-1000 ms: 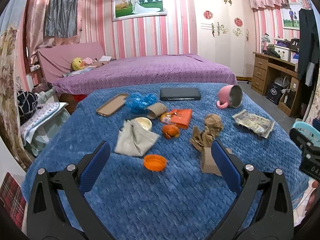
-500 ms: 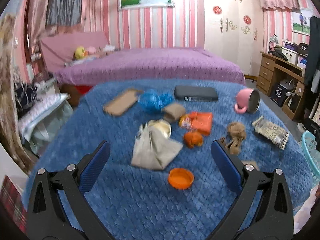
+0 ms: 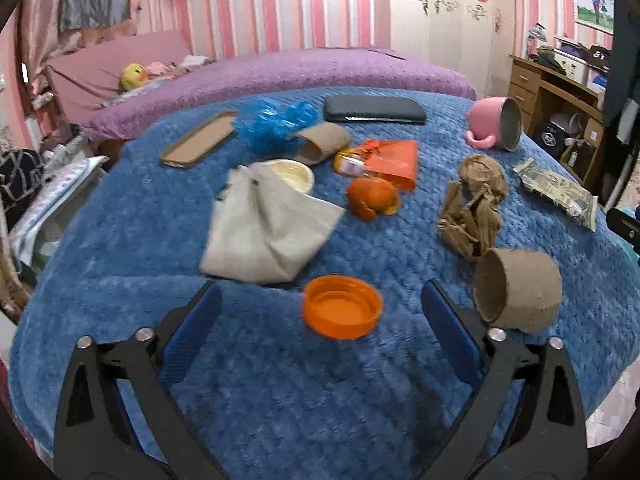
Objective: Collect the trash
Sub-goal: 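Grasp the orange bottle cap with the left tool while the right tool grasps the brown paper cup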
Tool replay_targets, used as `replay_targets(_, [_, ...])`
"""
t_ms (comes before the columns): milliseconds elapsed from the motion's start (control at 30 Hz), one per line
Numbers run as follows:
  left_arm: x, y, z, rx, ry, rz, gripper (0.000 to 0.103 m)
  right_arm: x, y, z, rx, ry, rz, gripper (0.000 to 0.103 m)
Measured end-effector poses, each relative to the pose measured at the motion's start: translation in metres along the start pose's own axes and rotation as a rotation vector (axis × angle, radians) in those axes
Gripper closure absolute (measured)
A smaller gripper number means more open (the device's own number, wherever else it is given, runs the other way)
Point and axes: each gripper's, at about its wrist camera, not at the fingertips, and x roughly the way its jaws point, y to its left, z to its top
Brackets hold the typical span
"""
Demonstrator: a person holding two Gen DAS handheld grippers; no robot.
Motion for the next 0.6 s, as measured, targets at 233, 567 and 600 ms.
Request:
replay_targets(233, [0.008, -0.004, -0.001, 0.004, 0.045, -0.048, 0.056, -0.007, 0.012, -0.001, -0.032, -0.03, 0.036, 0.004])
replay_targets(567, [-0.017, 0.026, 0.002, -0.036, -0.014, 0.013, 0.064, -0.017, 0.077, -0.011, -0.161, -0.034, 0.129, 0.004])
replay_targets(600, [-0.019, 0.032, 0.002, -0.038, -0.03, 0.046, 0.064, -0.018, 0.082, -0.012, -0.158, -0.03, 0.146, 0.004])
